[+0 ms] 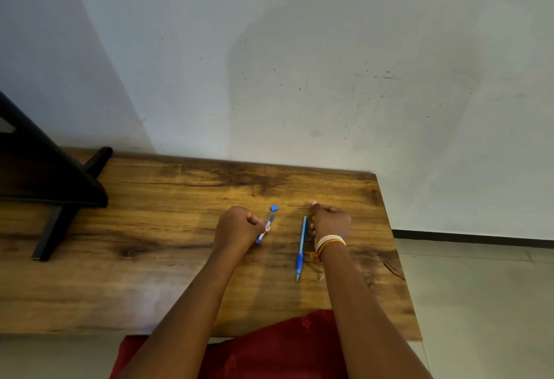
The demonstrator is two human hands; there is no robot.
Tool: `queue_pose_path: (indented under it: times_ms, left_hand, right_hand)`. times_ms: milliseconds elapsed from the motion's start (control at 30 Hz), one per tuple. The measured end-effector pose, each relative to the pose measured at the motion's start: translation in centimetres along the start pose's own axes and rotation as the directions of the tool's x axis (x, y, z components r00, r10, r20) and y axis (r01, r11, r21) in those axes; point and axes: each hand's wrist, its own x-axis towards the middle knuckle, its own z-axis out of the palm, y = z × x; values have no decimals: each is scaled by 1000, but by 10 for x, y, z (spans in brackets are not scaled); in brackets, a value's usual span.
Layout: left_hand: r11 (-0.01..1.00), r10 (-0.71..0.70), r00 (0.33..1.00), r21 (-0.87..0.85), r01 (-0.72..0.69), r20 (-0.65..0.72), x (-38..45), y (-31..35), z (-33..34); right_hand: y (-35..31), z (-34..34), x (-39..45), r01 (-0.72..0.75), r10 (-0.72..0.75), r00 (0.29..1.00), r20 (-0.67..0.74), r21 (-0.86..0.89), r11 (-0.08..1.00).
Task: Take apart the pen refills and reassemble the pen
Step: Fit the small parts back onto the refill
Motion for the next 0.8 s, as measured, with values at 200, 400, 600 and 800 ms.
queue_pose_path:
  times_ms: [200, 400, 600, 800]
  left_hand:
    - [1000, -16, 1000, 26, 16, -6, 0, 1, 0]
    - [999, -34, 999, 2, 34, 1, 0, 3, 0]
    - [987, -95, 996, -129, 94, -2, 5, 2, -5]
    - [978, -115, 993, -179, 106, -39, 8, -2, -9]
  right_hand:
    - [1, -1, 4, -1, 1, 1000, -23, 0, 1000]
    - [-2, -2, 0, 92, -95, 995, -31, -86, 992]
    - [-5, 11, -20, 643, -481, 766, 427, -481, 596]
    - [7, 24, -28, 799, -491, 598, 633, -515, 311]
